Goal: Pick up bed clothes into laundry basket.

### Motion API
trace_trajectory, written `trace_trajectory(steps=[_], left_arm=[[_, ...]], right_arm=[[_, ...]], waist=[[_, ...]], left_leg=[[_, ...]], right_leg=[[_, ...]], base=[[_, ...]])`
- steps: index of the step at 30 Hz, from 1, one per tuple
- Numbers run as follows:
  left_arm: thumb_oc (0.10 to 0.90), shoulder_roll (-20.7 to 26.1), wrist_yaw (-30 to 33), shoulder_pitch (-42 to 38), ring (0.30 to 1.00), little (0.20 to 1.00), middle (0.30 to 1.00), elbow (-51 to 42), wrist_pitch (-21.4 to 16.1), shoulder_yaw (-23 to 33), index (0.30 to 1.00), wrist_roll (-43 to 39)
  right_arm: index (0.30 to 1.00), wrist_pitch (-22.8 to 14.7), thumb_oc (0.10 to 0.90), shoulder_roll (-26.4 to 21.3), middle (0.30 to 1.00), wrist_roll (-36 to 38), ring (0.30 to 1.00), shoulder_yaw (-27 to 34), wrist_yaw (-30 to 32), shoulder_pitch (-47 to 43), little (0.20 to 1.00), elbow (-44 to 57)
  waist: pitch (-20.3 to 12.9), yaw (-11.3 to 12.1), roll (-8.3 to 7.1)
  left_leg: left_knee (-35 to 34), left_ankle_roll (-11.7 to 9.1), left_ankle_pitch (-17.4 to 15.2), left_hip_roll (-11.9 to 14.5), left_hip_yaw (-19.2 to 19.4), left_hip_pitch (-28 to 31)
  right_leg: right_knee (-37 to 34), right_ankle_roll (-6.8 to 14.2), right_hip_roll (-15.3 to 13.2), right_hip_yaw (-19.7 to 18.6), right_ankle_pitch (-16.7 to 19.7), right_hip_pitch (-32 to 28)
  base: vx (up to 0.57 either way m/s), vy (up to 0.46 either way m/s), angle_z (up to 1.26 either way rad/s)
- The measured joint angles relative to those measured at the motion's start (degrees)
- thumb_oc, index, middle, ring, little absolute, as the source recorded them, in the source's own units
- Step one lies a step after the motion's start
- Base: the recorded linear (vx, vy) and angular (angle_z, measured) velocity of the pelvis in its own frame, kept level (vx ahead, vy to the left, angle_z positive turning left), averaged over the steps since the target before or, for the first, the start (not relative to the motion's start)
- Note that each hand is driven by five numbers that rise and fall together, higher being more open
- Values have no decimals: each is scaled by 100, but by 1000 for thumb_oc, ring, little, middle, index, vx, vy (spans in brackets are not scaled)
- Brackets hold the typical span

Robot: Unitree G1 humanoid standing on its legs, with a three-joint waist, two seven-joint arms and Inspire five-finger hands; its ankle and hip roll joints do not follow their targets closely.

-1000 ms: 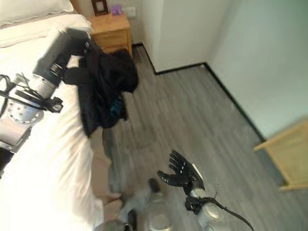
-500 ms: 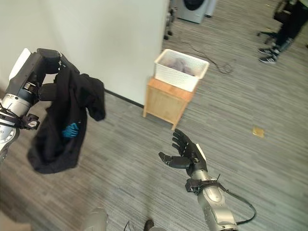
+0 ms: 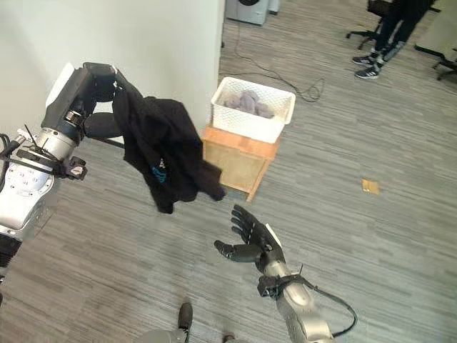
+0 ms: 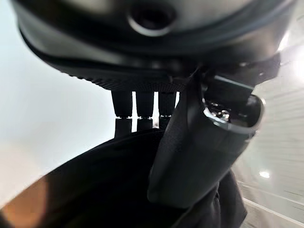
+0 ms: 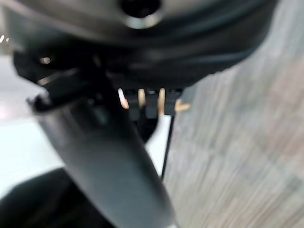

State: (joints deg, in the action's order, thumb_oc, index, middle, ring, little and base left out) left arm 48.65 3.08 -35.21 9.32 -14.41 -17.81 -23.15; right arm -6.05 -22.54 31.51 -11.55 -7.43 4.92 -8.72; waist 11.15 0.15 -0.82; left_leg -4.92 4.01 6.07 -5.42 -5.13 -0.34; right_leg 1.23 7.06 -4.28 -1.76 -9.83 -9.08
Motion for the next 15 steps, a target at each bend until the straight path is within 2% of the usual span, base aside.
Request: trace_trajectory(steps=[2, 4, 6, 7, 8, 9, 10, 11, 12, 13, 14, 15], left_arm=[[400, -126, -4, -6, 300, 300, 300, -12, 12, -210, 300, 1], [400, -533, -15, -8, 300, 300, 300, -28, 111, -482, 300, 4], [400, -741, -34, -20, 300, 300, 300, -21, 179, -847, 300, 21], [400, -742, -30, -27, 300, 300, 300, -26, 182, -898, 300, 21], [400, -723, -30, -93, 300, 300, 300, -22, 205, -919, 300, 22], [400, -710, -23, -216, 300, 300, 300, -8, 234, -941, 300, 22], [400, -712, -23, -322, 300, 300, 300, 31, 231, -1005, 300, 18], [400, -717, -30, -390, 300, 300, 300, 102, 235, -1101, 300, 23], [400, -757, -55, -422, 300, 300, 300, 92, 228, -1092, 300, 22], [400, -804, -11, -424, 300, 300, 300, 105, 219, -1039, 300, -6], [400, -748, -77, -436, 300, 300, 300, 66, 223, -1040, 300, -16], [400, -725, -105, -448, 300, 300, 300, -17, 219, -1021, 300, -22]], right_arm=[[900, 0, 800, -3, 900, 0, 900, 15, 2, -25, 900, -2], [900, 2, 800, -99, 900, -1, 900, -64, 7, -138, 900, -88], [900, 2, 800, -185, 900, 0, 900, -149, 44, -422, 900, -141], [900, 0, 800, -164, 900, -1, 900, -201, 53, -615, 900, -197], [900, -5, 800, -153, 900, 2, 900, -273, 108, -846, 900, -201], [900, -24, 800, -153, 900, -2, 900, -337, 155, -1027, 900, -197], [900, -29, 800, -160, 900, -6, 900, -384, 162, -1057, 900, -181], [900, -29, 800, -179, 900, -17, 900, -389, 164, -997, 900, -171], [900, -35, 800, -212, 900, -31, 900, -362, 169, -914, 900, -139], [900, -42, 800, -192, 900, -61, 900, -341, 155, -825, 900, -51], [900, -40, 800, -145, 900, -115, 900, -383, 142, -611, 900, 61], [900, -40, 800, -140, 900, -124, 900, -380, 140, -527, 900, 52]], waist=[[5, 63, -14], [9, 40, -19], [19, -225, -38], [37, -247, -12], [127, -233, 87], [230, -326, 138], [302, -381, 119], [327, -447, 101], [378, -517, 143], [495, -489, 263], [529, -454, 292], [528, -446, 283]], left_leg=[[-1, -73, -50, 6, -8, 14], [-2, -91, -63, 26, 1, 77], [-3, -140, -162, 66, 125, 70], [-1, -106, -178, 130, 273, 60], [9, -68, -191, 254, 485, 58], [92, 40, -279, 309, 643, 39], [170, 117, -388, 282, 769, 108], [226, 113, -440, 158, 854, 216], [276, 151, -731, 145, 851, 317], [426, 171, -835, 175, 869, 329], [470, -7, -967, 105, 983, 411], [479, 19, -1051, 111, 963, 458]], right_leg=[[-246, -26, 19, 21, 132, -144], [-320, -63, 33, 11, 190, -244], [-291, -65, 40, -60, 187, -181], [22, -35, 79, -222, 131, 71], [736, 121, 191, -291, 5, 500], [1977, 381, 245, -306, -165, 1143], [3347, 681, 151, -208, -230, 1834], [4154, 722, -106, -155, -315, 2290], [4032, 706, -272, -87, -322, 2511], [3881, 650, -543, 216, -303, 2735], [2183, 381, -1009, 290, -95, 2808], [894, 237, -1077, 207, 337, 2729]], base=[[117, 72, 16], [102, 59, -9], [105, 110, -41], [49, 101, -93], [65, 66, -108], [67, 44, -98], [245, 32, -64], [452, -86, -37], [573, -167, -19], [362, -176, -15], [592, -385, -3], [698, -474, 12]])
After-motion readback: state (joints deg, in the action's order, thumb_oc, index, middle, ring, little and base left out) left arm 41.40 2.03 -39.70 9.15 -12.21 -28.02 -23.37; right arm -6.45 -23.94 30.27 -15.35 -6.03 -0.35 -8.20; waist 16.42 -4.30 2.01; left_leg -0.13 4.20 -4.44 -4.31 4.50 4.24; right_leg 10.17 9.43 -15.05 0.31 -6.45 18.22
